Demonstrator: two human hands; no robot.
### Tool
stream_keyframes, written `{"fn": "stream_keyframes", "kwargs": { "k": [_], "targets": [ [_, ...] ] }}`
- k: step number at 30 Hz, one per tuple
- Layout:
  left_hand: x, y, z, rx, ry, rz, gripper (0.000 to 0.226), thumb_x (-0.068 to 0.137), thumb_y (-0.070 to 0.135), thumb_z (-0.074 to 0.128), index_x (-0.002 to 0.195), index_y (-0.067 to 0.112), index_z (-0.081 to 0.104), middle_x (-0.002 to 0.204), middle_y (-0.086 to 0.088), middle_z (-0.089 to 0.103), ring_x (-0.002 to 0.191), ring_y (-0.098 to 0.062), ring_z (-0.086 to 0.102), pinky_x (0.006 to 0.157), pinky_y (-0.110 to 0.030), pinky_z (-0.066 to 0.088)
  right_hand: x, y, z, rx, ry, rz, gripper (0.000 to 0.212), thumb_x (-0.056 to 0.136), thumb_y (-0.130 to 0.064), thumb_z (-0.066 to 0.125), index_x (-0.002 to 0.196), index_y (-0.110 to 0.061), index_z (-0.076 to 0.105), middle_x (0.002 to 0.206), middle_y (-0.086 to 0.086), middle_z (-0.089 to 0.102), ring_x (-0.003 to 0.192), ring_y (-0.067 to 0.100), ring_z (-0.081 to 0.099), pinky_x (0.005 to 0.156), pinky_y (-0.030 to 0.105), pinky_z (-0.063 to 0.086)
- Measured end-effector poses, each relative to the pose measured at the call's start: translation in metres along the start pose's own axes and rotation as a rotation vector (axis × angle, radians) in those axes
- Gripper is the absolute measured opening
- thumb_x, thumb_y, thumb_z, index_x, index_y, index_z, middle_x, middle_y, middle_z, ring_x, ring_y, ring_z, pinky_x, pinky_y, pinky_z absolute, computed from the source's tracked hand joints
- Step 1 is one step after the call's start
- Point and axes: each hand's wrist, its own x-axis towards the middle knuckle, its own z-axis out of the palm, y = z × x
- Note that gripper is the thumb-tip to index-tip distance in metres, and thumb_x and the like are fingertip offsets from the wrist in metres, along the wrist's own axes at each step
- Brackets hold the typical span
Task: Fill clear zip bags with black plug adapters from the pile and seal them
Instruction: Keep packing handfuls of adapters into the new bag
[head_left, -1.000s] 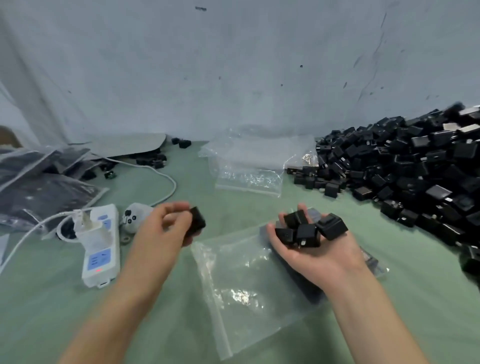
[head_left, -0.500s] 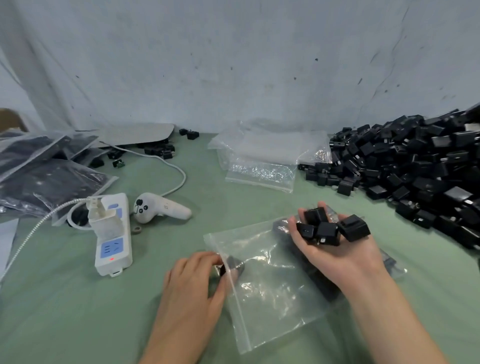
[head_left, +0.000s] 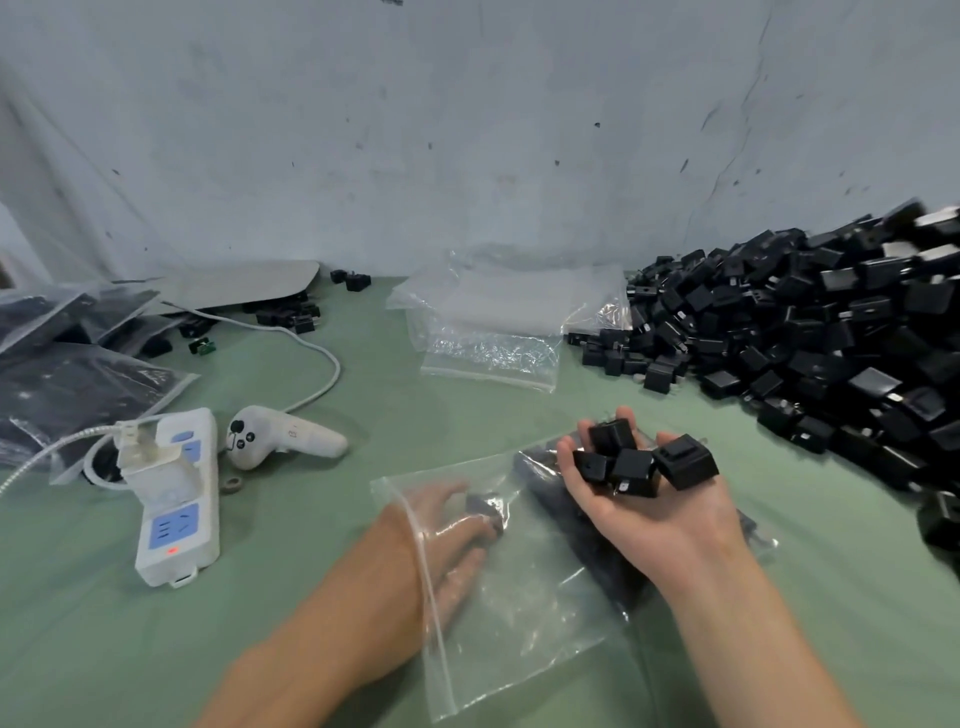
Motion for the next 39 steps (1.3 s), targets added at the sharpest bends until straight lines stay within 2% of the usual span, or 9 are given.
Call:
{"fn": "stream_keyframes", "kwargs": {
  "k": [8, 12, 19, 23, 26, 31, 33, 35, 39],
  "targets": [
    [0.048, 0.003, 0.021, -0.012, 0.178, 0.110, 0.049, 0.105, 0.042, 0.029, 0.122, 0.012, 0.064, 0.112, -0.008, 0.071, 0.101, -0.015, 0.059, 0.092, -0.020, 0.037, 0.007, -0.001, -0.003, 0.000, -0.004, -0.004, 0.031, 0.098, -0.029, 0.047, 0.100, -0.011, 0.072, 0.096, 0.023, 0.071, 0.072, 0.039, 0.071, 0.076, 0.054, 0.057],
    [0.045, 0.002, 0.024, -0.069, 0.132, 0.122, 0.038, 0.092, 0.021, 0.060, 0.129, 0.021, 0.055, 0.126, -0.010, 0.065, 0.109, -0.025, 0.065, 0.092, -0.033, 0.052, 0.008, 0.000, -0.003, -0.008, -0.010, 0.015, 0.026, 0.092, -0.024, 0.052, 0.096, -0.010, 0.074, 0.096, 0.022, 0.071, 0.072, 0.039, 0.070, 0.080, 0.053, 0.056],
    [0.040, 0.001, 0.028, -0.085, 0.117, 0.040, 0.040, 0.095, 0.023, 0.057, 0.133, 0.011, 0.061, 0.139, -0.025, 0.054, 0.121, -0.037, 0.060, 0.103, -0.053, 0.047, 0.007, -0.001, -0.002, -0.007, 0.043, 0.031, 0.031, 0.096, -0.029, 0.052, 0.102, -0.010, 0.076, 0.108, 0.024, 0.069, 0.098, 0.039, 0.065, 0.080, 0.055, 0.056],
    [0.021, -0.010, 0.030, -0.288, 0.167, -0.083, 0.039, 0.097, 0.031, 0.058, 0.133, 0.043, 0.052, 0.147, -0.003, 0.048, 0.128, -0.022, 0.055, 0.107, -0.032, 0.045, 0.004, -0.002, 0.000, 0.016, 0.017, 0.046, 0.024, 0.086, -0.021, 0.059, 0.098, -0.009, 0.076, 0.104, 0.023, 0.069, 0.092, 0.038, 0.065, 0.083, 0.054, 0.056],
    [0.011, -0.011, 0.018, -0.148, 0.215, 0.041, 0.034, 0.098, 0.040, 0.044, 0.124, 0.032, 0.065, 0.129, 0.009, 0.060, 0.109, -0.013, 0.062, 0.091, -0.032, 0.054, 0.002, 0.000, 0.002, 0.009, -0.024, 0.033, 0.028, 0.071, -0.015, 0.064, 0.095, -0.009, 0.076, 0.100, 0.022, 0.070, 0.077, 0.038, 0.067, 0.085, 0.054, 0.056],
    [0.023, 0.002, 0.019, -0.077, 0.252, 0.104, 0.032, 0.097, 0.016, 0.050, 0.120, 0.006, 0.070, 0.132, -0.006, 0.063, 0.121, -0.026, 0.061, 0.102, -0.044, 0.048, 0.003, 0.004, 0.002, -0.007, 0.003, 0.050, 0.030, 0.092, -0.024, 0.054, 0.087, -0.007, 0.077, 0.098, 0.023, 0.070, 0.076, 0.038, 0.065, 0.087, 0.055, 0.054],
    [0.010, -0.009, 0.005, -0.086, 0.257, -0.011, 0.030, 0.096, 0.009, 0.055, 0.120, 0.020, 0.070, 0.124, 0.006, 0.065, 0.125, -0.018, 0.058, 0.104, -0.034, 0.045, 0.001, 0.006, 0.003, -0.006, -0.002, 0.069, 0.032, 0.094, -0.024, 0.052, 0.086, -0.006, 0.077, 0.097, 0.023, 0.069, 0.079, 0.038, 0.064, 0.087, 0.055, 0.054],
    [-0.016, -0.019, -0.022, -0.049, 0.180, -0.095, 0.040, 0.082, 0.010, 0.055, 0.093, 0.046, 0.070, 0.097, 0.029, 0.067, 0.095, 0.005, 0.062, 0.084, -0.026, 0.052, -0.001, 0.009, 0.004, -0.013, -0.017, 0.086, 0.031, 0.093, -0.022, 0.052, 0.084, -0.006, 0.077, 0.097, 0.023, 0.069, 0.078, 0.038, 0.064, 0.087, 0.055, 0.054],
    [-0.013, 0.005, -0.072, -0.313, 0.636, -0.307, 0.031, 0.075, 0.012, 0.045, 0.076, 0.037, 0.063, 0.066, 0.016, 0.062, 0.049, 0.000, 0.049, 0.042, -0.010, 0.031, -0.006, 0.016, 0.012, -0.040, -0.042, 0.125, 0.032, 0.093, -0.023, 0.053, 0.082, -0.006, 0.077, 0.098, 0.023, 0.068, 0.083, 0.037, 0.061, 0.088, 0.053, 0.053]
  ]
}}
